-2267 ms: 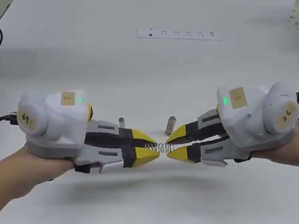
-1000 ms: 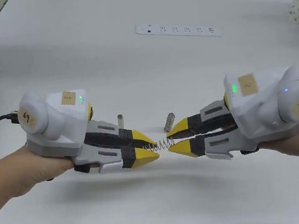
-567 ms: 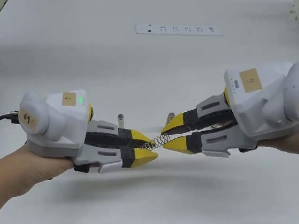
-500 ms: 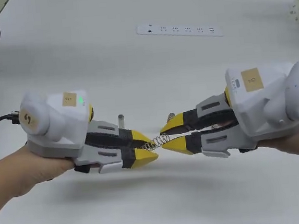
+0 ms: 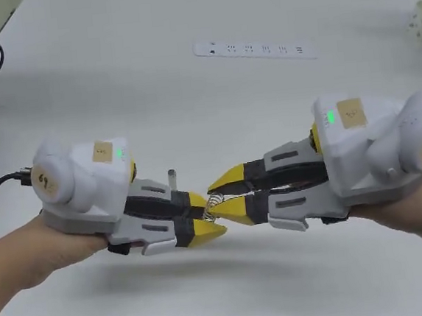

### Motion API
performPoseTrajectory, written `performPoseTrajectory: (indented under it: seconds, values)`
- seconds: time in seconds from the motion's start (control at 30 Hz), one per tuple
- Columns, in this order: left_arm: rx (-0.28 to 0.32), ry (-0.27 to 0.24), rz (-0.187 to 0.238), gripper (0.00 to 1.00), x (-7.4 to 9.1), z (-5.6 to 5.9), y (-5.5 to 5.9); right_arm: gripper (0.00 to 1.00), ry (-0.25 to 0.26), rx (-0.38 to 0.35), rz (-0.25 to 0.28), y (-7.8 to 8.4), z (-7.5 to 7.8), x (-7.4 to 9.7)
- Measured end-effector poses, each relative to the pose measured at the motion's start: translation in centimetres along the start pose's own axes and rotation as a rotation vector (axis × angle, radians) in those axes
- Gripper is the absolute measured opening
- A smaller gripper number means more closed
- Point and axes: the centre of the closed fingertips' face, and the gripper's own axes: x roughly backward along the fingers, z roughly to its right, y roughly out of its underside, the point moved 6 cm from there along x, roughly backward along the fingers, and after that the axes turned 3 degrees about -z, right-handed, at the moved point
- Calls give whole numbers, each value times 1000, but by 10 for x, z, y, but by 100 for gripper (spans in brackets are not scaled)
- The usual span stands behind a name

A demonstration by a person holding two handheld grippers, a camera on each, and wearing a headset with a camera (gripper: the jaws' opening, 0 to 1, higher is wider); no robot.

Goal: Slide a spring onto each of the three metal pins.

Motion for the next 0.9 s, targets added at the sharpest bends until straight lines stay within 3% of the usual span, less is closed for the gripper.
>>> performPoseTrajectory:
  seconds: [0.3,0.9]
  values:
    - [-16,-7,4,2,3,2,-3,8,18,-31,79,-2,-3,-3]
    - [-2,-12,3,2,7,2,-1,7,40,-8,113,-1,-4,-5]
